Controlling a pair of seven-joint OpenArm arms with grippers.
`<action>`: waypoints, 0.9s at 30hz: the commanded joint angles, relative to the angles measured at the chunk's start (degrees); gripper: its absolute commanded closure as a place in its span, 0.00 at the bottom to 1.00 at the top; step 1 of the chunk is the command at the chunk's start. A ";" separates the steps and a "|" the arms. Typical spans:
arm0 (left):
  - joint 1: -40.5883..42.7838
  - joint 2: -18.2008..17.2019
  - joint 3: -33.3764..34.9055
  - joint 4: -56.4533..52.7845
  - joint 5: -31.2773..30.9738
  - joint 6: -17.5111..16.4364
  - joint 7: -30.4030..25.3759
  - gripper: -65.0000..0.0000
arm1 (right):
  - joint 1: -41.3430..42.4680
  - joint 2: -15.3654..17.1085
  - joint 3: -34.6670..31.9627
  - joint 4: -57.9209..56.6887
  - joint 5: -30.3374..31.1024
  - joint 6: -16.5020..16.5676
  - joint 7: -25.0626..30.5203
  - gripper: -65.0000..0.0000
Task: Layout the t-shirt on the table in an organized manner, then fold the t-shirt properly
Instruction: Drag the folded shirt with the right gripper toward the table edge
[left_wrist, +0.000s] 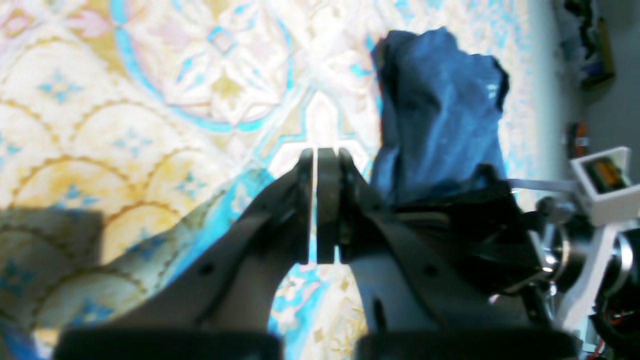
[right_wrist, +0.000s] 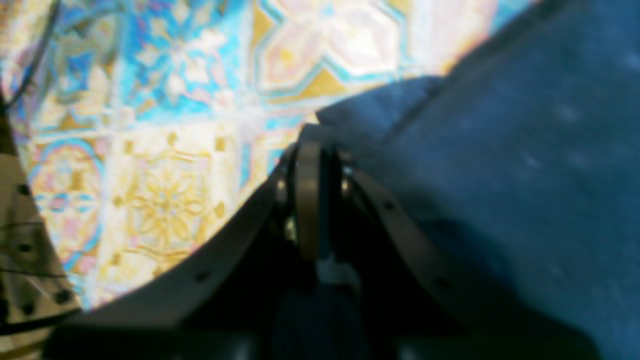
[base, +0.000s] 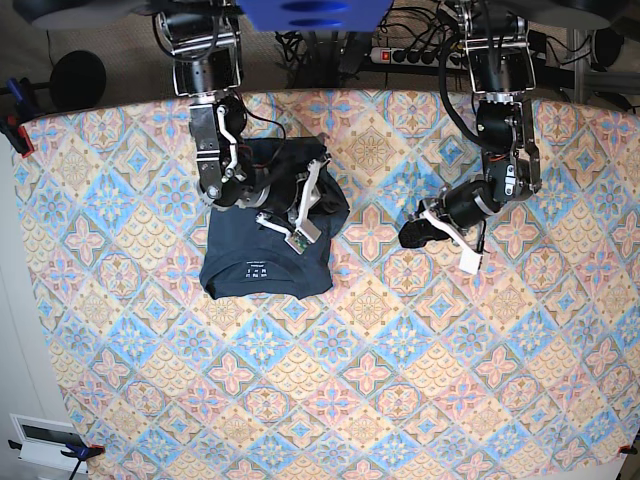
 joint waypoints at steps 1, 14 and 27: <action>-0.87 -1.04 -0.02 1.16 -1.19 -0.58 -0.84 1.00 | -0.42 1.78 0.90 -1.20 -4.22 -0.71 -5.09 0.93; -0.87 -1.13 -0.02 1.25 -1.27 -0.58 -0.84 1.00 | -0.42 14.79 3.18 -0.32 -4.22 -0.71 -3.77 0.93; -0.96 -0.95 -0.02 1.25 -1.27 -0.58 -0.84 1.00 | 7.67 20.68 2.92 -0.93 -4.22 -0.71 -3.60 0.93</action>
